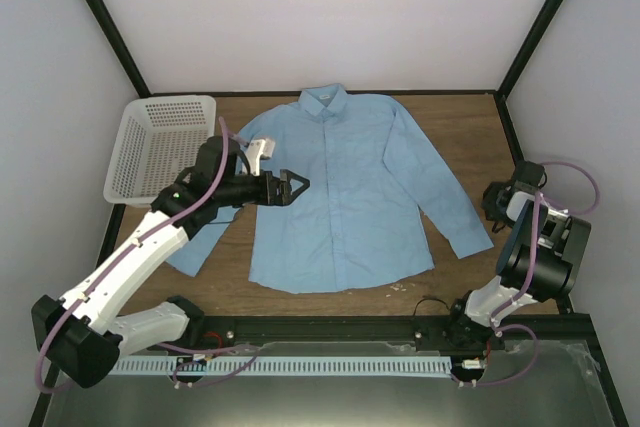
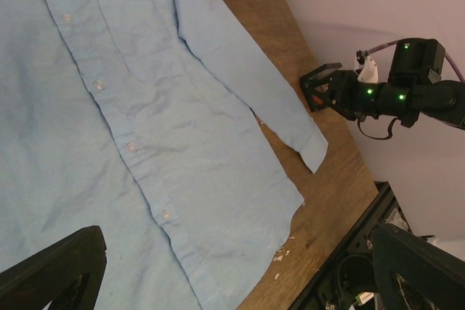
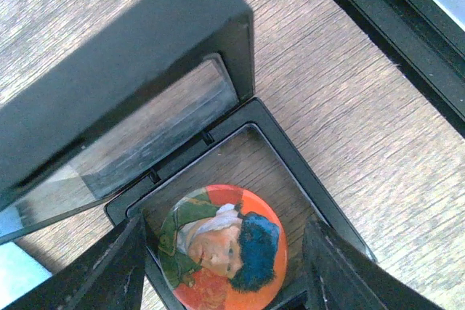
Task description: Pin the brooch onto the clothing
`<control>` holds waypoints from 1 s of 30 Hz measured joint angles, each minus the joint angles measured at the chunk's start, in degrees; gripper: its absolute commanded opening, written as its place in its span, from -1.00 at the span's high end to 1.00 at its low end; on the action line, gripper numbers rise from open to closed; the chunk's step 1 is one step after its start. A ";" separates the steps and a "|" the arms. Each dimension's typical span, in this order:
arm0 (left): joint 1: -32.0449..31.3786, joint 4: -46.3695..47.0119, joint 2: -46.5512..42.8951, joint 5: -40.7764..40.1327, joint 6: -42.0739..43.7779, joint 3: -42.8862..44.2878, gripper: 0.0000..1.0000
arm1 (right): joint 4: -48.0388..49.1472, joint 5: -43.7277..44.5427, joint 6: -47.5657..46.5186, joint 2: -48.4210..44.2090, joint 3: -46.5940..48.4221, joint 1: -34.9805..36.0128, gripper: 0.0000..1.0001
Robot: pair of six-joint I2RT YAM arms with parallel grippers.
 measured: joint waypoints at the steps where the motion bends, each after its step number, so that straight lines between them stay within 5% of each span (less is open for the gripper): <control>1: 0.00 0.02 0.00 0.04 0.00 -0.17 -0.99 | -0.02 0.04 0.00 0.00 0.00 0.00 -0.06; 7: 0.00 0.00 0.00 0.07 0.11 -0.63 -1.00 | -0.07 0.52 -0.07 0.00 0.00 0.11 -0.25; 17: 0.00 0.04 -0.02 0.11 0.13 -0.63 -1.00 | -0.09 1.95 -0.22 -0.09 0.00 1.33 -0.04; 23: 0.00 0.02 -0.13 0.13 0.09 -0.63 -1.00 | -0.11 2.43 -0.26 -0.09 0.00 1.60 -0.21; 30: 0.00 0.04 -0.70 0.15 -0.04 -0.63 -0.99 | -0.13 2.82 -0.39 0.04 0.11 1.62 -0.11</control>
